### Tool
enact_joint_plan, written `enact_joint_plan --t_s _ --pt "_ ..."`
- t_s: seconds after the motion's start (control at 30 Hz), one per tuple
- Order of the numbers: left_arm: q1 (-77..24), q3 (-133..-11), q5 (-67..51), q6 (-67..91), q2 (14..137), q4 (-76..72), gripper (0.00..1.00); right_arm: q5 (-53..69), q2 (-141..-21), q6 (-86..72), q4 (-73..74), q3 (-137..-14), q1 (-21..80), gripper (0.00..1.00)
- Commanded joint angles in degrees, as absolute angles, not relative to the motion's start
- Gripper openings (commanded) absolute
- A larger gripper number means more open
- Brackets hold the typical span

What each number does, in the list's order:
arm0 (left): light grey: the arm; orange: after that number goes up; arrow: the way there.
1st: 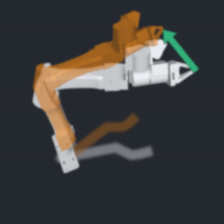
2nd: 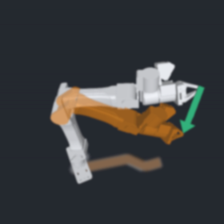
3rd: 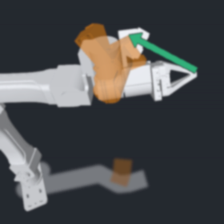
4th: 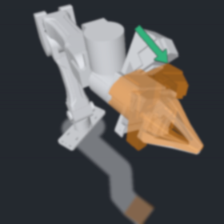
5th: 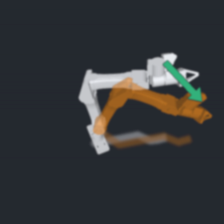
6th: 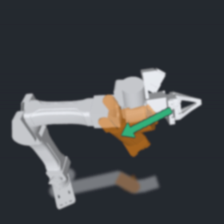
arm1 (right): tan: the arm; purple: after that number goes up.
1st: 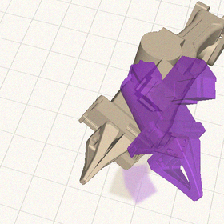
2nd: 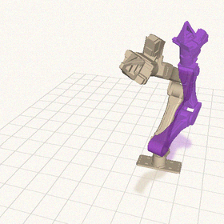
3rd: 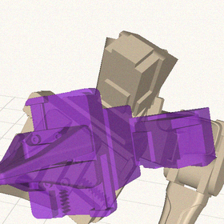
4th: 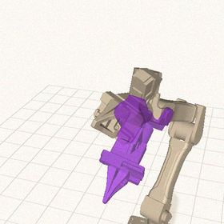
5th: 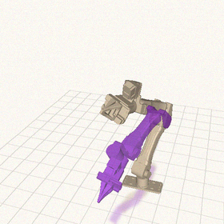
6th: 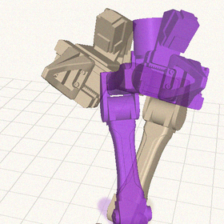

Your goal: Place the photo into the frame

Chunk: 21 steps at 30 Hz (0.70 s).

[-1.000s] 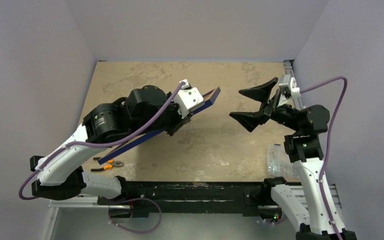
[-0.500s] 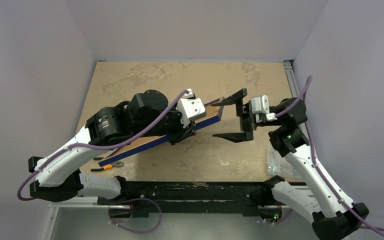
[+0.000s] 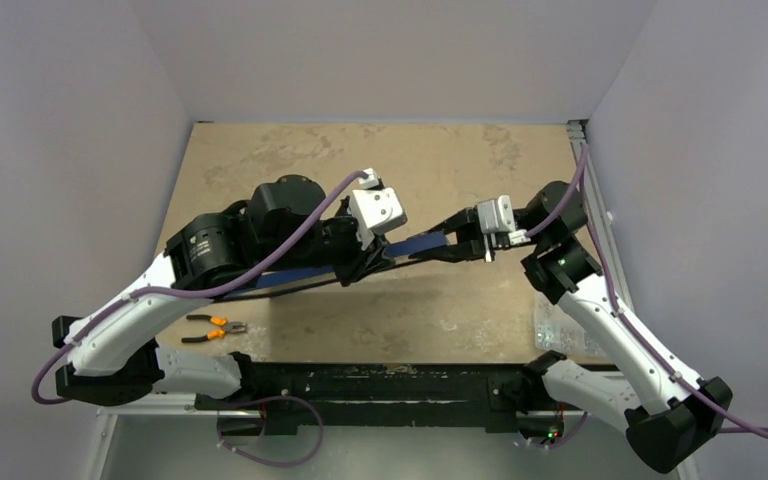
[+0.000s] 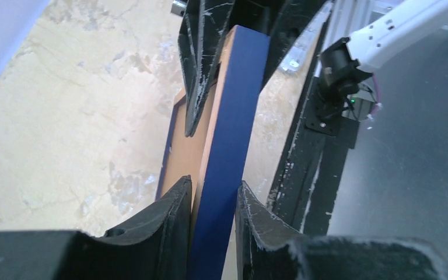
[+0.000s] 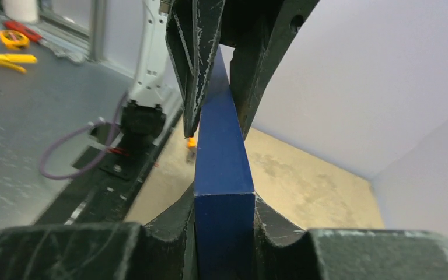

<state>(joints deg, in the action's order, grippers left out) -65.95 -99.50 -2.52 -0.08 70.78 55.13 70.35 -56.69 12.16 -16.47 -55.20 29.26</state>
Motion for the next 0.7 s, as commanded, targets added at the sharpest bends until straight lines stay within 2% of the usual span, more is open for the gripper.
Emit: enact_joint_plan --t_s 0.0,0.07,0.17,0.27,0.33,0.4,0.67 --pt "-66.18 -99.31 -4.00 6.55 69.71 51.41 0.02 65.67 -55.41 10.29 -14.63 -59.12 29.79 0.09" --pt "-66.18 -99.63 -3.13 6.44 69.63 51.45 0.18 65.12 -55.14 9.65 -14.33 -59.21 29.77 0.00" --pt "-66.18 -100.48 -1.44 6.08 69.30 51.29 0.48 63.16 -54.69 7.83 -14.00 -58.81 29.79 0.00" --pt "-66.18 -101.06 1.65 5.98 68.22 50.42 0.70 60.18 -54.27 5.30 -13.38 -57.92 29.77 0.00" --pt "-66.18 -100.91 3.57 5.98 67.15 49.34 0.80 57.57 -53.98 3.55 -12.90 -56.87 29.77 0.00" --pt "-66.15 -100.14 5.55 6.24 65.74 47.85 0.85 54.49 -53.66 1.66 -12.46 -55.56 29.79 0.00" --pt "-66.18 -93.77 12.47 9.15 60.53 43.72 0.86 28.73 -52.21 -6.98 -8.10 -50.28 29.78 0.00"
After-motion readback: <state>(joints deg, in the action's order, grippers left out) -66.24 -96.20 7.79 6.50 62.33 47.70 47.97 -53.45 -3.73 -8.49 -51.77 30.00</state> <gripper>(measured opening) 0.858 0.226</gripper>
